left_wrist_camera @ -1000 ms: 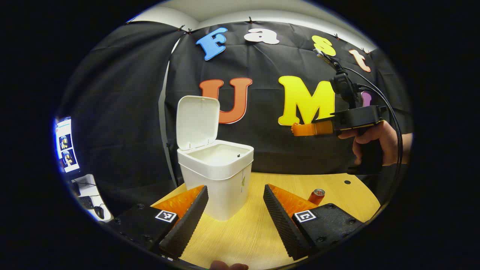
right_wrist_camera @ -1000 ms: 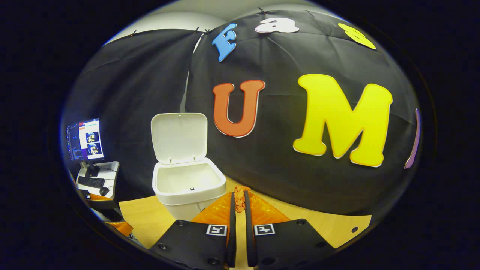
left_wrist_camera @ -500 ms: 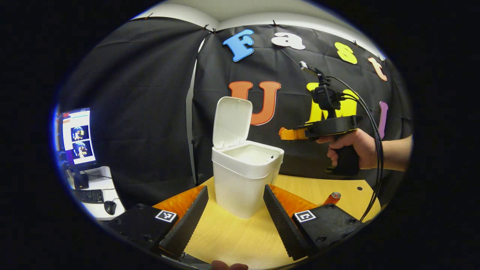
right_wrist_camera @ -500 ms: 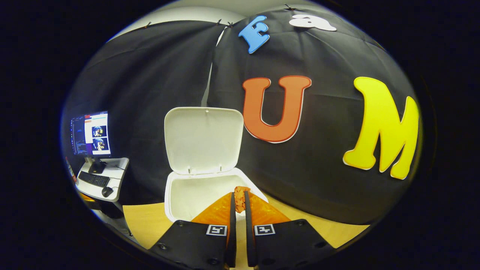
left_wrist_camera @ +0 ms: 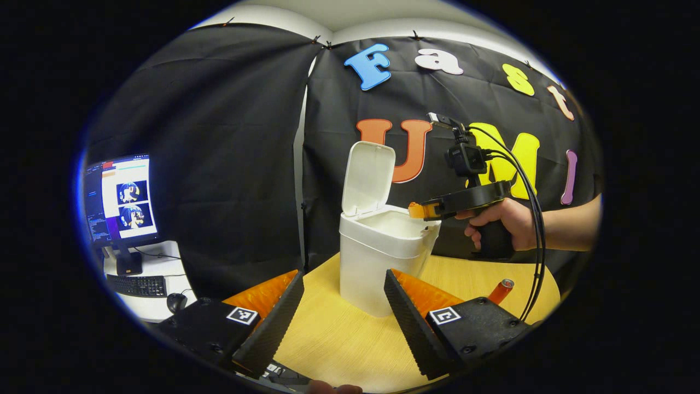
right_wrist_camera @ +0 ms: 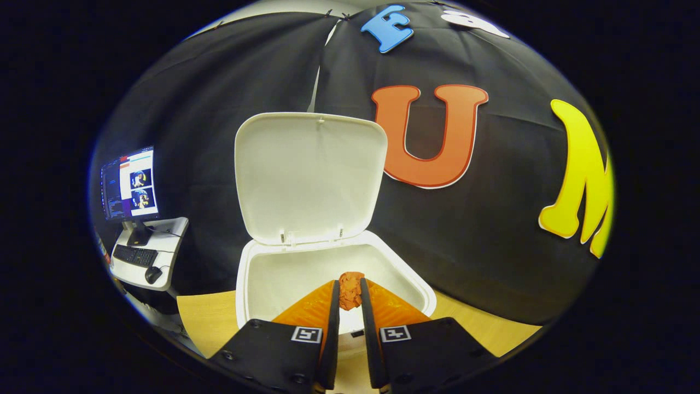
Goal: Press the lid of the desktop garbage bin to open it, pick up the crumpled paper on the desktop and throw it into the bin, then pick up the pop can on the desktop and drop it into the bin, and finally close the garbage bin lid.
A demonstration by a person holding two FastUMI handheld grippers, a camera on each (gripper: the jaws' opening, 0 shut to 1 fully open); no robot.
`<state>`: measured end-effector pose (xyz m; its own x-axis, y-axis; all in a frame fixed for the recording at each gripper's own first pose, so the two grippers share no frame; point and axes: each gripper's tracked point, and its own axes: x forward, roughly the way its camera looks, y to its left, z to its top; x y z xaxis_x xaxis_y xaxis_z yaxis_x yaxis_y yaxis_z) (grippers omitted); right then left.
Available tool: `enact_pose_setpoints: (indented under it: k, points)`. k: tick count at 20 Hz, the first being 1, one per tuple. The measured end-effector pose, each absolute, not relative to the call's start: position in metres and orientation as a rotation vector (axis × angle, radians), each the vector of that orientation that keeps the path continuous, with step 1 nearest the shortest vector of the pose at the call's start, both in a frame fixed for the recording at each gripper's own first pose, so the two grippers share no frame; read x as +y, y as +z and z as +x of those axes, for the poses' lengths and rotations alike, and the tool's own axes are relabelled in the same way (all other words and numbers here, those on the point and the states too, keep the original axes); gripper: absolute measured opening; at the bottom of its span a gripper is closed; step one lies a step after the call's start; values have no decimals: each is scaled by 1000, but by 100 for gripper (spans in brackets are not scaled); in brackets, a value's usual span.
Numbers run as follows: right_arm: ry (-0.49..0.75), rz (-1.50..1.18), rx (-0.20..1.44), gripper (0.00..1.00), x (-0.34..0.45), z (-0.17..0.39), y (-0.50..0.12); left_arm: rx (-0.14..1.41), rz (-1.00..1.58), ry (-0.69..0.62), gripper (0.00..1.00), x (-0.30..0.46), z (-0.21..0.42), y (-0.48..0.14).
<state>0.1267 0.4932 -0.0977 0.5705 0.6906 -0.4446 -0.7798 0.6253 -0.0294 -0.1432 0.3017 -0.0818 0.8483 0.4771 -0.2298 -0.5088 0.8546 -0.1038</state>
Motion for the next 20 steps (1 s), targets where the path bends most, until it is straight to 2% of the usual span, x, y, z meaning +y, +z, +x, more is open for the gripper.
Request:
enact_pose_setpoints:
  k: [4, 7, 10, 14, 15, 17, 19, 20]
  points:
    - [875, -250, 412, 37, 497, 126, -99, 197, -161, 507, 98, 300, -140, -81]
    - [873, -254, 415, 52, 495, 123, -98, 195, -153, 497, 98, 300, -139, -81]
    - [871, -245, 412, 53, 487, 120, -92, 191, -142, 485, 98, 297, -138, -79]
    - [856, -199, 382, 67, 467, 114, -71, 163, -107, 452, 98, 288, -128, -70]
    - [850, -185, 375, 67, 460, 112, -65, 161, -98, 443, 98, 286, -127, -69]
    - [832, -164, 362, 77, 443, 107, -54, 153, -89, 422, 98, 279, -121, -65]
    - [817, -145, 337, 78, 427, 103, -41, 152, -83, 400, 98, 273, -111, -63]
    - [814, -135, 325, 83, 418, 100, -33, 149, -79, 388, 98, 268, -108, -62]
